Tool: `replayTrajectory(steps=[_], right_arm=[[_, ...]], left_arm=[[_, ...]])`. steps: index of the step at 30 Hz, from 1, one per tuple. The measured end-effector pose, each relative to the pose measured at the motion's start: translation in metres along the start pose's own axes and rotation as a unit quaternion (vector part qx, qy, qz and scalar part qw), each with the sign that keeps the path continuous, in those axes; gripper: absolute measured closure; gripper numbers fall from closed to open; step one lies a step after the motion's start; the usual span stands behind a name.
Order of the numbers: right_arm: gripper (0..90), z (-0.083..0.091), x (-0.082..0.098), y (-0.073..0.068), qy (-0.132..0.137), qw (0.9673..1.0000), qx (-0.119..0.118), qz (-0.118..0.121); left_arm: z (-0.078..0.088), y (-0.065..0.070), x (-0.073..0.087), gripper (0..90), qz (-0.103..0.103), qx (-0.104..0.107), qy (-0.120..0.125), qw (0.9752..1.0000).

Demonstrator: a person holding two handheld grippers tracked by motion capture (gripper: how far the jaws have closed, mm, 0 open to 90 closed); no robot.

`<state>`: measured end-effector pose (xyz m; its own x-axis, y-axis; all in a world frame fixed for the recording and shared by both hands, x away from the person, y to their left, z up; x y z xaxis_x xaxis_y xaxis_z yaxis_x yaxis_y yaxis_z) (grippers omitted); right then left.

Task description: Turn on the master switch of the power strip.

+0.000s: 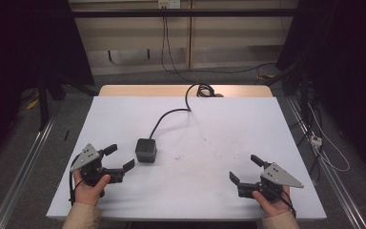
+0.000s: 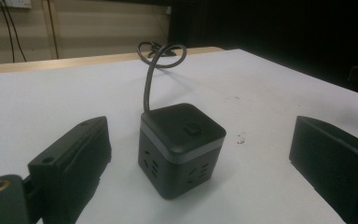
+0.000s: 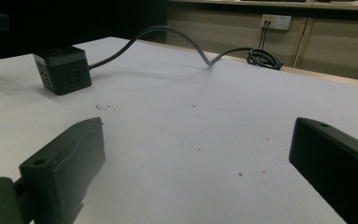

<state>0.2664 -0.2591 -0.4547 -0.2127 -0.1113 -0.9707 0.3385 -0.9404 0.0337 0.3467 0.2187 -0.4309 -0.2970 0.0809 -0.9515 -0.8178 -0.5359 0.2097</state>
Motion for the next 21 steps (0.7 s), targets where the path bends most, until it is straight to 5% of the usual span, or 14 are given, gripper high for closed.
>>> replayTrajectory(steps=[21], right_arm=[[3.5,-0.0002,0.0001,-0.0008,0.001,1.0,-0.004,0.002]], left_arm=[[-0.0077,-0.0009,-0.0056,5.2,0.005,-0.001,0.009,0.9999]])
Point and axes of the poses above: each handheld gripper's, and its own axes: z roughly backward along the jaws, x roughly out of its underside, y roughly to its right, the point moved 1 cm from there along -z, roughly forward along the jaws, and after that the axes turned 10 degrees about x, right-handed, at the moved point
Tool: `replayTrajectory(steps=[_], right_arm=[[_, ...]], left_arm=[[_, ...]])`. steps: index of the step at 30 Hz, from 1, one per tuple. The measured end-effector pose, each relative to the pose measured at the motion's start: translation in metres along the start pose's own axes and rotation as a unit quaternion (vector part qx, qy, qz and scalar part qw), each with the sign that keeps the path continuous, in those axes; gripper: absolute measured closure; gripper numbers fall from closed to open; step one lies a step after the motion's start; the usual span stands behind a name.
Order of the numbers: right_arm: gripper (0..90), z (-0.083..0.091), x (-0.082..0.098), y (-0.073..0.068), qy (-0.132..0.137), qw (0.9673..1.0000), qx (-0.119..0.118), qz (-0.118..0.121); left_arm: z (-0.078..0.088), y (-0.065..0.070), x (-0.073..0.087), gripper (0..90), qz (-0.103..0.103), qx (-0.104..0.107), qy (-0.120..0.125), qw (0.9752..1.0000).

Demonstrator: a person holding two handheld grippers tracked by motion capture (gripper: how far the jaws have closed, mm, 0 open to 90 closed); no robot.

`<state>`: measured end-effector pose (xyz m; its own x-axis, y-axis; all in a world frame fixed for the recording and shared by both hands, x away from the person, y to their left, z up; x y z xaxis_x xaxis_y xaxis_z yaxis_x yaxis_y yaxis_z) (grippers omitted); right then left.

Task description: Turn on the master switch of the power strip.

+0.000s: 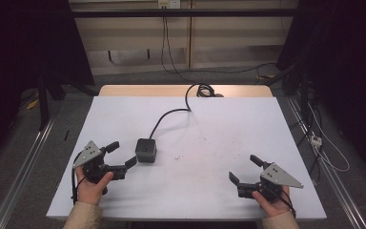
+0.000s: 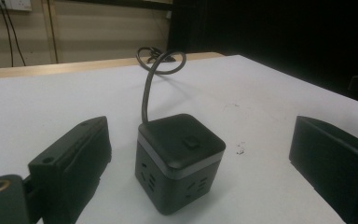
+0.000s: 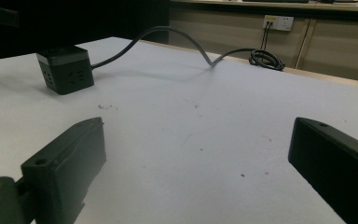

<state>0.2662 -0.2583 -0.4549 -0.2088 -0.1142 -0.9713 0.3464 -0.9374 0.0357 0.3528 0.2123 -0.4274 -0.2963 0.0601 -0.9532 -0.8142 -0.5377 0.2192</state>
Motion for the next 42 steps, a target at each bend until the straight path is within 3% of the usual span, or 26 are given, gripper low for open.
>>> replayTrajectory(steps=[29,42], right_arm=[[3.8,0.0,0.0,-0.001,0.001,1.0,0.002,0.003],[3.8,0.0,-0.001,-0.001,0.002,1.0,0.001,0.004]], left_arm=[[-0.022,0.001,-0.01,9.4,-0.003,-0.014,-0.019,0.9997],[-0.031,0.007,-0.014,30.0,-0.009,0.0,-0.038,0.9992]])
Point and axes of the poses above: each handheld gripper's, and its own axes: z roughly backward along the jaws, x roughly out of its underside, y roughly to its right, the point moved 1 cm from there along -z, roughly forward along the jaws, and after that the axes turned 10 degrees about x, right-handed, at the moved point
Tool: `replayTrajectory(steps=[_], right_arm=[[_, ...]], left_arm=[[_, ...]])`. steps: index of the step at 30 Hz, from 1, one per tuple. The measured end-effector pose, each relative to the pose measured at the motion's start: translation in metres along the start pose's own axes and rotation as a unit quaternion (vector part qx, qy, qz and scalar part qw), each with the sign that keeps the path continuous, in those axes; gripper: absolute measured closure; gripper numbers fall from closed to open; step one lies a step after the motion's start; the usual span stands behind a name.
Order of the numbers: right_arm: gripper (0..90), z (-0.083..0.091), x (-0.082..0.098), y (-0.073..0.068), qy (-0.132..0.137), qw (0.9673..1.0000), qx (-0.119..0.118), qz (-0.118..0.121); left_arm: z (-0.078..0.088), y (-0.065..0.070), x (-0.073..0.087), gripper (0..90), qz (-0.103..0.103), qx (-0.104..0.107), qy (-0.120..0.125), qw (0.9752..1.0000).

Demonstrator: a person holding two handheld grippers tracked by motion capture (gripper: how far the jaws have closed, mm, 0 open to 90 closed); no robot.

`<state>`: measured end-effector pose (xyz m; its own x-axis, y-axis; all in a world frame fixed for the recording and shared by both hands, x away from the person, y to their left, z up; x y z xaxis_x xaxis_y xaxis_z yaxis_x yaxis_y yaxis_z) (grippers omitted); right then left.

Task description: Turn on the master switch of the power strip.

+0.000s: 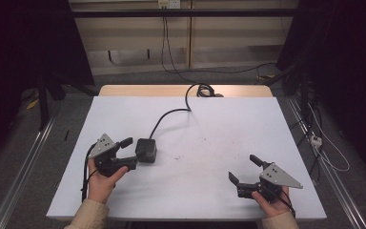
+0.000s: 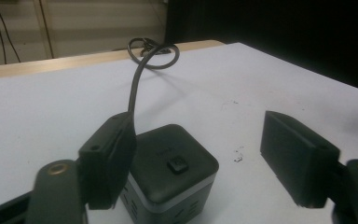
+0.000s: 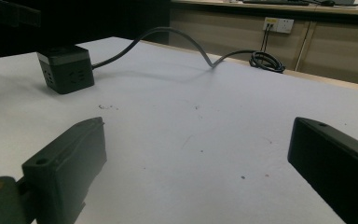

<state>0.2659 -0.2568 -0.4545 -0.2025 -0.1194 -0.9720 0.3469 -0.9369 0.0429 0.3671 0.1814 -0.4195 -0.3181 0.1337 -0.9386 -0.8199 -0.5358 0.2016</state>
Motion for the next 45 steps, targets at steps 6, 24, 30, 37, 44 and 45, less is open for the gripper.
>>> replayTrajectory(steps=[6,24,30,37,44,45], right_arm=[[3.8,0.0,0.0,0.0,0.0,1.0,0.0,0.0],[3.9,0.0,0.0,0.0,0.001,1.0,0.0,0.0],[3.9,0.0,0.0,0.0,0.002,1.0,0.001,0.001],[3.9,0.0,0.0,0.0,0.002,1.0,0.002,0.002],[3.9,0.0,0.0,0.0,0.001,1.0,0.002,0.002],[3.9,0.0,0.0,0.0,0.002,1.0,0.002,0.002]], left_arm=[[-0.003,0.0,-0.002,42.7,0.011,0.004,-0.012,0.9999],[-0.005,-0.006,-0.006,73.2,0.031,0.001,-0.026,0.9992],[-0.007,-0.008,-0.006,78.3,0.034,0.005,-0.031,0.9989],[-0.009,-0.008,-0.006,84.7,0.036,0.007,-0.037,0.9986],[-0.01,-0.01,-0.007,90.0,0.046,0.006,-0.043,0.998],[-0.011,-0.01,-0.007,90.0,0.046,0.007,-0.043,0.998]])
Point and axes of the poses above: each handheld gripper's, and its own axes: z roughly backward along the jaws, x roughly out of its underside, y roughly to its right, the point moved 1 cm from there along -z, roughly forward along the jaws, and after that the axes turned 10 degrees about x, right-handed, at the moved point
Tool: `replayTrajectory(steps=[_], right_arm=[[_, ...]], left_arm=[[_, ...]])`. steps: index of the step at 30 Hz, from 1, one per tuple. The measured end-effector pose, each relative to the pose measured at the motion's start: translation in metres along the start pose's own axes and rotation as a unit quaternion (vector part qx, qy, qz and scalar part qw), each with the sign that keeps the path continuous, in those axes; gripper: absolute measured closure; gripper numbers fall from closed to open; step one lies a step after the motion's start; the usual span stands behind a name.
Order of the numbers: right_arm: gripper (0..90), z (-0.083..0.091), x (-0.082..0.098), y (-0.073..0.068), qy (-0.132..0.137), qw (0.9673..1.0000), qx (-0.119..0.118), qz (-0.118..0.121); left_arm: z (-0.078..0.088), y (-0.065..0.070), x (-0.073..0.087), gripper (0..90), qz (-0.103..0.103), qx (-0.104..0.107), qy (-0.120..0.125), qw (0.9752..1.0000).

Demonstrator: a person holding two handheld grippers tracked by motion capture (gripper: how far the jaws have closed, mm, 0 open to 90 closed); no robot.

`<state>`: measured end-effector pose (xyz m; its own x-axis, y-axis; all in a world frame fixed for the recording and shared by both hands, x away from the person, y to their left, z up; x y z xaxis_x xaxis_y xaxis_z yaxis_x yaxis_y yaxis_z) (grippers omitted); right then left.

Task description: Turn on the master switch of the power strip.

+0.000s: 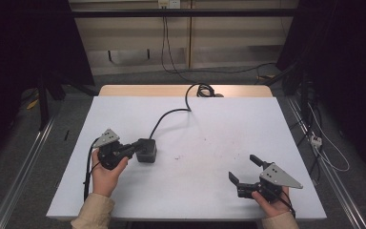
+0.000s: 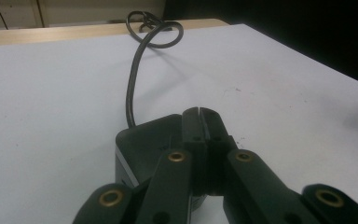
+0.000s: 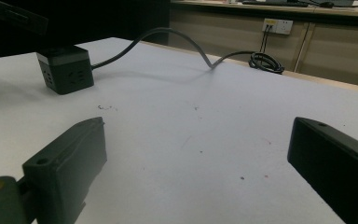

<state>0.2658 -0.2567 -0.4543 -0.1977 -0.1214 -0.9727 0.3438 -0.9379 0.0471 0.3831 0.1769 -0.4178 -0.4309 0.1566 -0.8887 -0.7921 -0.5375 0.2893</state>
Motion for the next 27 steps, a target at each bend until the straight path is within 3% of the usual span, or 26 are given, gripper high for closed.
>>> replayTrajectory(steps=[27], right_arm=[[3.9,0.0006,-0.0004,0.0,0.002,1.0,-0.002,0.003]], left_arm=[[-0.0051,-0.0001,0.0028,90.0,-0.002,-0.004,-0.022,0.9998]])
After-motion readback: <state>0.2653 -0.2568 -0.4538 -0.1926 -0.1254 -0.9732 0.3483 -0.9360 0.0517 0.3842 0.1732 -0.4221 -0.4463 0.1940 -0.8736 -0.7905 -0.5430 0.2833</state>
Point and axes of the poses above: each handheld gripper's, and its own axes: z roughly backward along the jaws, x roughly out of its underside, y roughly to its right, the point moved 1 cm from there along -z, roughly forward along the jaws, and after that the axes turned 10 degrees about x, right-handed, at the moved point
